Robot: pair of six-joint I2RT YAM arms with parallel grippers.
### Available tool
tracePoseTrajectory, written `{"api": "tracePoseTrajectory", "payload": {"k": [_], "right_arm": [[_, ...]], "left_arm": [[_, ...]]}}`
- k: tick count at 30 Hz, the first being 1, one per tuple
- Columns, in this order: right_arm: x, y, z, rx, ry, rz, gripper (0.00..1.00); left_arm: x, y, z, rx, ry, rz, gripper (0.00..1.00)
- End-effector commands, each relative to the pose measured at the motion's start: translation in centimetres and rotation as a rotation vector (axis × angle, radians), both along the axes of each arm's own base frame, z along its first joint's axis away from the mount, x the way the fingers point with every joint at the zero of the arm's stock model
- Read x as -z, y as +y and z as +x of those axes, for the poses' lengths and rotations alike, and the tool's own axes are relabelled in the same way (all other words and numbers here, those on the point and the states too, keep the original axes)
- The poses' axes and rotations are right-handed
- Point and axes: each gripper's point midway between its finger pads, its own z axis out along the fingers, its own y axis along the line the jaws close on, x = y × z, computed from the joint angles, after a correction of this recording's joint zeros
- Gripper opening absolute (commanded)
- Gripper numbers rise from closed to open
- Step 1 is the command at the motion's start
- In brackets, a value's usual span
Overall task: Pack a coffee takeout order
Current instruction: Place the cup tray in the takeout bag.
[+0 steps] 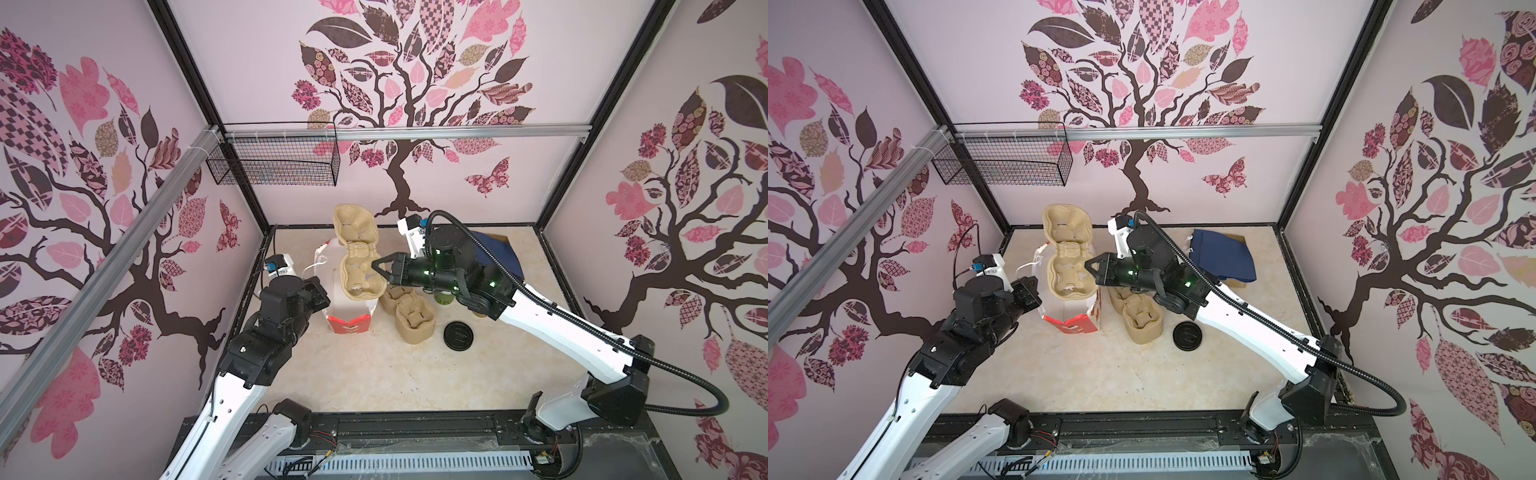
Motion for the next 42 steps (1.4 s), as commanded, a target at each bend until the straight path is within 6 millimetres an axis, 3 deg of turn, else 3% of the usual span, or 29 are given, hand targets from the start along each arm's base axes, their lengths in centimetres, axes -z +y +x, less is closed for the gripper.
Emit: {"api": "tracePoseTrajectory", "payload": {"k": [1,15,28,42], "right_arm": [[-0.6,1.0,0.7,0.051,-0.019,0.020,0.05],[5.4,2.7,0.9,0.116,0.013,-0.124,0.05],[8.4,3.1,-0.4,0.161,0.043,-0.195,0.07],[11.6,4.3,-1.0,0.175,0.097,-0.250,0.08]], "left_arm": [[-0.4,0.3,0.4,-0.031,-0.035,-0.013,0.00],[1.7,0.7,-0.1,-0.048,0.036,0.014,0.00],[1.8,1.4,-0.3,-0.087,0.042,0.015,0.00],[2.0,0.8,-0.3,-0.048,0.047,0.023,0.00]]}}
